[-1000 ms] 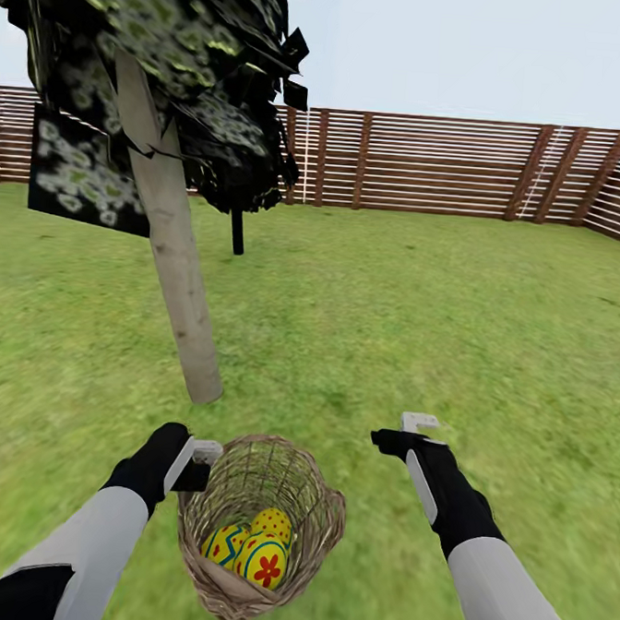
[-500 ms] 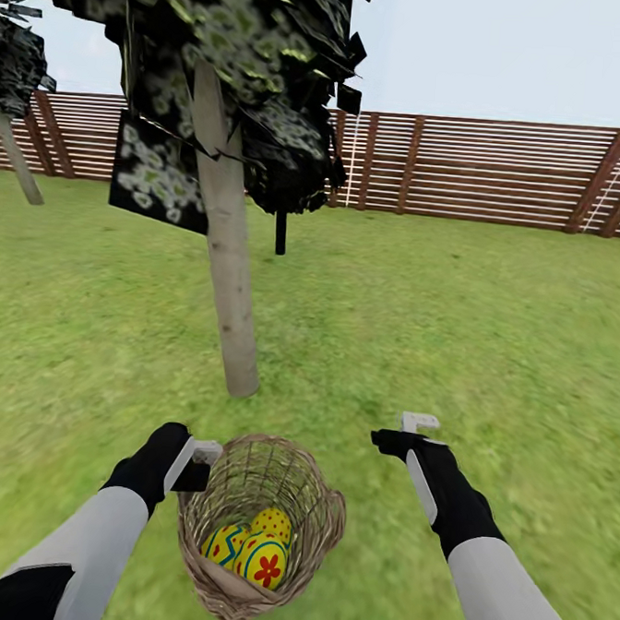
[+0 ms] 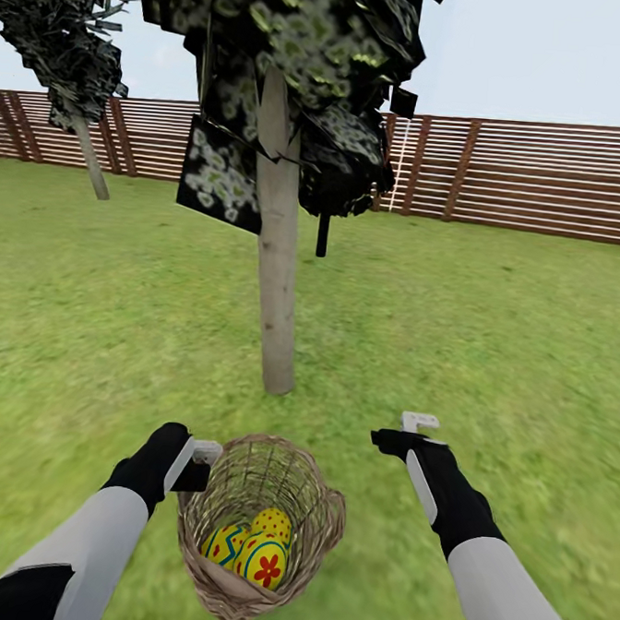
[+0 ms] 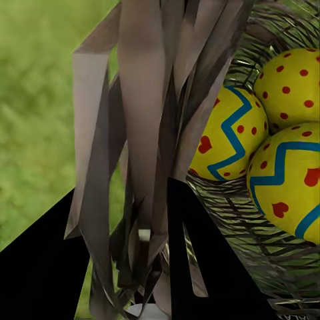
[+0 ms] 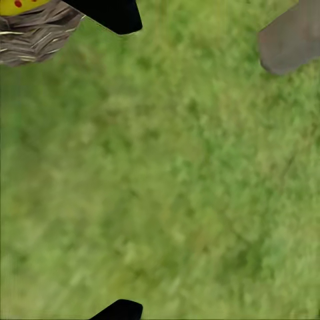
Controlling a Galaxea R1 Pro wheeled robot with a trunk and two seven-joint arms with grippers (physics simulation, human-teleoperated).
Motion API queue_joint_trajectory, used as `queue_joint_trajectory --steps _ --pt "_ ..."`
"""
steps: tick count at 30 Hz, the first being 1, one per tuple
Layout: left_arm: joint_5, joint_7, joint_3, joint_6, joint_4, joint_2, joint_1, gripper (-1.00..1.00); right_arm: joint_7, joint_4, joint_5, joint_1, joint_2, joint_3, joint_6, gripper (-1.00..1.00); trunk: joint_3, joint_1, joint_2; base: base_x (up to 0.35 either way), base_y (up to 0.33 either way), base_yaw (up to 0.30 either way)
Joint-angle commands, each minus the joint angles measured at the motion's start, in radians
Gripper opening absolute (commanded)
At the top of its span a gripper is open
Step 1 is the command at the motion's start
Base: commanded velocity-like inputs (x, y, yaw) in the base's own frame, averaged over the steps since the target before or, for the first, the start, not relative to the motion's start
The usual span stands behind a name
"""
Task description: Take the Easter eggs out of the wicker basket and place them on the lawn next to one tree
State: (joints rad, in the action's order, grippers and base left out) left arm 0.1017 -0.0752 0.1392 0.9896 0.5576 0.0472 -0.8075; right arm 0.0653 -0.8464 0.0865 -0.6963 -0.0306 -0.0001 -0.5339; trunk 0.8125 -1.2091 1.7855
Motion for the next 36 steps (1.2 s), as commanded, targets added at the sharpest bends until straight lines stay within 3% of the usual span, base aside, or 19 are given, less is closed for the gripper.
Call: queue_joint_trajectory --steps 1,21,24,27,36 --pt "0.001 0.003 0.008 0.003 0.001 0.002 -0.001 -1.0 0.007 -0.002 0.01 0.0 0.0 0.0 -0.005 1.0 0.001 0.0 0.0 0.0 0.0 0.3" --pt "0.001 0.004 0.008 0.003 0.001 0.002 -0.001 -1.0 0.004 -0.002 0.01 0.0 0.001 0.0 -0.004 1.0 0.001 0.0 0.0 0.0 0.0 0.261" --pt "0.027 0.015 0.008 0.0 0.004 0.014 0.004 -1.0 -0.004 -0.019 0.004 -0.005 0.018 0.004 -0.001 1.0 0.001 0.0 0.0 0.0 0.0 0.0" --pt "0.015 0.012 0.009 0.0 0.007 0.014 0.006 -1.0 0.001 -0.036 -0.014 -0.013 0.035 0.013 -0.003 1.0 0.001 0.0 0.0 0.0 0.0 0.0" --pt "0.04 0.012 0.013 0.0 0.007 0.013 0.006 -1.0 -0.049 -0.041 -0.005 -0.014 0.086 -0.038 -0.051 1.0 0.001 0.0 0.0 0.033 0.0 0.0"
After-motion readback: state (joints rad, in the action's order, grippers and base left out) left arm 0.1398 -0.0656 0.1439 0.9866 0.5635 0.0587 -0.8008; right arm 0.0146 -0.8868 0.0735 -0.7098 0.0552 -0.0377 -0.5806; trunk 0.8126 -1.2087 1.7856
